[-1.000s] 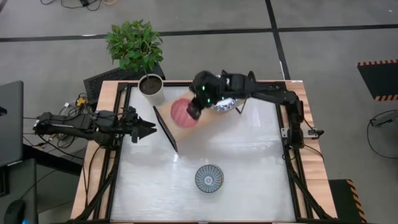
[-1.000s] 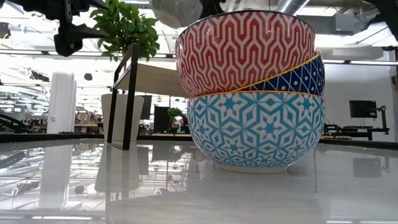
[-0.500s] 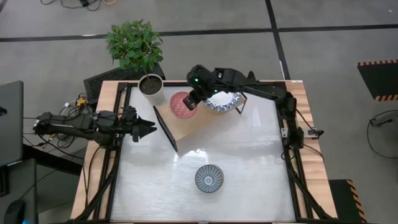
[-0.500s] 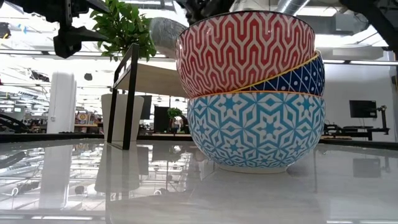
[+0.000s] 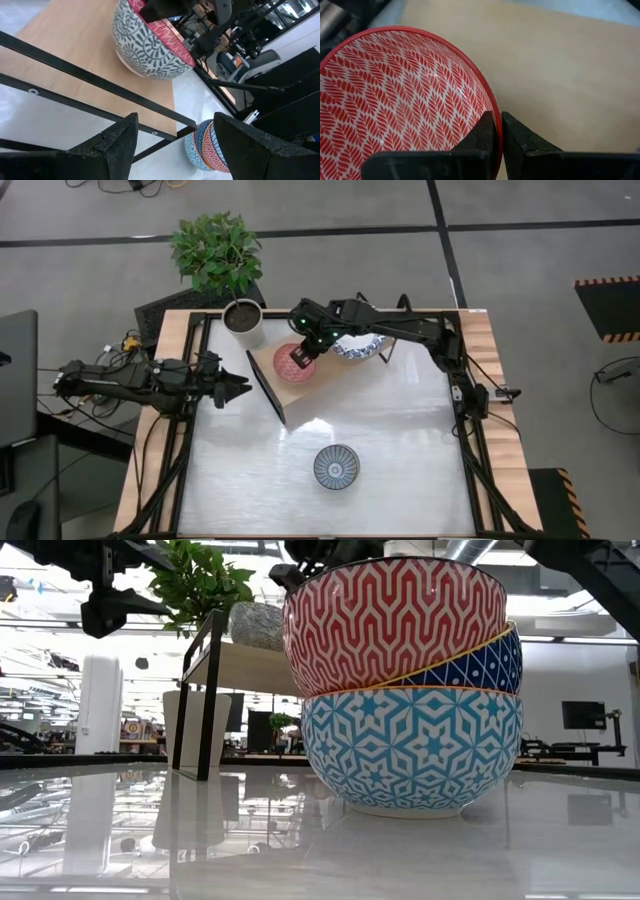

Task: Place and stack bowls onto a shelf
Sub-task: Put the red bowl on the shelf, then stack the dark blue bowl on top of the red bowl on the shelf

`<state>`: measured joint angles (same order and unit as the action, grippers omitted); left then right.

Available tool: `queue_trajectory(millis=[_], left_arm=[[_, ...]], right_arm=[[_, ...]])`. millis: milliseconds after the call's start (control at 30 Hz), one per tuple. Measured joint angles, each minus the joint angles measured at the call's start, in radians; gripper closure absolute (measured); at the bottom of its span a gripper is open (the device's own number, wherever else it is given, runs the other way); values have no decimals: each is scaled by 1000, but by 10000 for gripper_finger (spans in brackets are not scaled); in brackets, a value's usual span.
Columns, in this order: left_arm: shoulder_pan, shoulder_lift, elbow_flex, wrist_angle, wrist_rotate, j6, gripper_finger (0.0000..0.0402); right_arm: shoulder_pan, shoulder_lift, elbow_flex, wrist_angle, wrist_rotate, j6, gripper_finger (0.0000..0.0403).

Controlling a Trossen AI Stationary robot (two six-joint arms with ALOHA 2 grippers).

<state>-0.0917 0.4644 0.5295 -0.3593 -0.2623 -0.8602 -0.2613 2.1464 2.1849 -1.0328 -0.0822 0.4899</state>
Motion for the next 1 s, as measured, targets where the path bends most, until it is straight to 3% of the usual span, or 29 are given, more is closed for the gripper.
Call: queue_trajectory(millis=[100,333,467,600,767,1000], left_arm=[[0,0,0,-2,0,2,155],[0,0,0,-2,-6,12,155],[0,0,0,-5,-6,13,155],[0,0,0,-11,-7,23,155],[0,0,0,-9,-6,27,155],[0,0,0,-10,15,35,155]], right_arm=[[-1,0,0,-10,1,-9,350],[-5,0,2,-4,2,-7,235],[-10,1,28,-12,3,7,201],[-11,0,167,-45,4,-10,198],[23,-112,131,-55,0,-3,213],[238,-195,133,-343,148,8,228]])
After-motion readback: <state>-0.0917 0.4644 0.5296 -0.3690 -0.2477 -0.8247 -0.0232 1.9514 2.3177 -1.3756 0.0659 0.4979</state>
